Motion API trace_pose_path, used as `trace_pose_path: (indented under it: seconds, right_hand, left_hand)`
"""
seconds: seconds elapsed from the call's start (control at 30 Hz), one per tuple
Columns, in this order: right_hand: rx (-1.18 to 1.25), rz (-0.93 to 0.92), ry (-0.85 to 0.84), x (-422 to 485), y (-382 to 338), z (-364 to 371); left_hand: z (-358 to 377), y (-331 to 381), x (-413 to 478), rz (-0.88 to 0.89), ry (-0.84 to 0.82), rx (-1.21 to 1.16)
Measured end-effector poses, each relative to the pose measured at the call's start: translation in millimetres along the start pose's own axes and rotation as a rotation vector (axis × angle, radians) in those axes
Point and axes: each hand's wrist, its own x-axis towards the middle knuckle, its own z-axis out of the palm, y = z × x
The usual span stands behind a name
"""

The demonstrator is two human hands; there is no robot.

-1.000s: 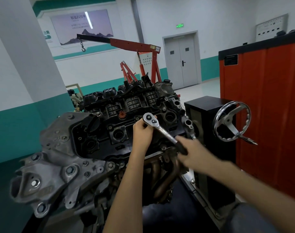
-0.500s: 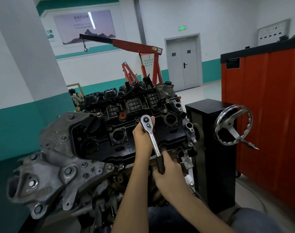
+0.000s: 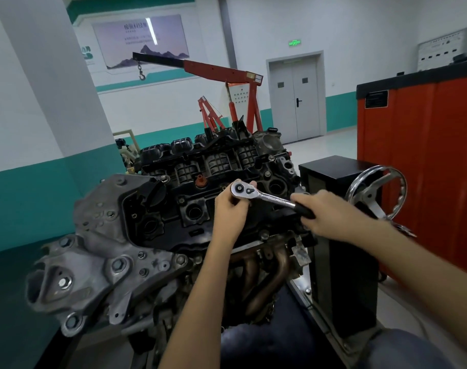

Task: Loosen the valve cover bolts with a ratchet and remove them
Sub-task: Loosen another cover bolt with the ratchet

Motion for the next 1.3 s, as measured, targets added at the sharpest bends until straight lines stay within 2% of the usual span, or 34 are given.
trace_pose_path:
  seconds: [0.1, 0.17, 0.23, 0.33, 0.43, 0.5, 0.6, 0.67, 0.7, 0.77, 0.93, 1.0, 1.03, 1.13, 1.17, 1.3]
  right_hand:
    - [0.402, 0.165, 0.043, -32, -31, 46]
    - [0.62, 0.269, 0.158, -43, -67, 79]
    - [0.774, 0.357, 0.23, -39, -100, 105]
    - [0.898, 0.362, 0.205, -34, -120, 114]
    - [0.708, 0.281, 0.107, -37, -83, 88]
    - [0.55, 0.189, 0.015, -34, -42, 53]
    - [0.157, 0.033, -0.075, -6, 5, -1]
    - [-0.11, -0.062, -0.04, 11, 10, -18]
    - [-0.166, -0.07, -0.009, 13, 7, -17]
    - [-0.106, -0.001, 0.041, 2, -2, 0]
    - [0.626, 0.277, 0.144, -45, -79, 79]
    - [0.82, 0.354, 0.198, -40, -113, 104]
    - [0.889, 0.366, 0.208, -37, -124, 111]
    - [0.855, 0.348, 0.173, -37, -117, 106]
    - [0.775, 0.319, 0.149, -38, -102, 97]
    - [0.426, 0.123, -0.034, -34, -26, 31]
  left_hand:
    - [12, -4, -1, -0.006, 0.076, -0.092]
    - [16, -4, 0, -0.001, 0.107, -0.079]
    - [16, -3, 3, -0.009, 0.157, -0.085]
    - [11, 0, 3, -0.063, 0.199, -0.054]
    - [6, 2, 2, -0.032, 0.045, -0.06]
    - [5, 8, 5, -0.034, -0.022, 0.027]
    - [1, 11, 9, -0.029, -0.04, 0.09]
    - [-1, 10, 6, -0.026, -0.019, 0.071]
    - [0, 9, 4, -0.026, -0.005, 0.051]
    - [0, 6, 0, -0.038, 0.03, -0.009]
    - [13, 6, -3, -0.05, 0.111, -0.079]
    - [15, 6, 1, -0.095, 0.18, -0.162]
    - [14, 7, 3, -0.129, 0.224, -0.119]
    - [9, 8, 2, -0.129, 0.184, -0.057]
    - [8, 6, 2, -0.097, 0.122, -0.101]
    - [5, 9, 5, -0.051, -0.061, 0.054]
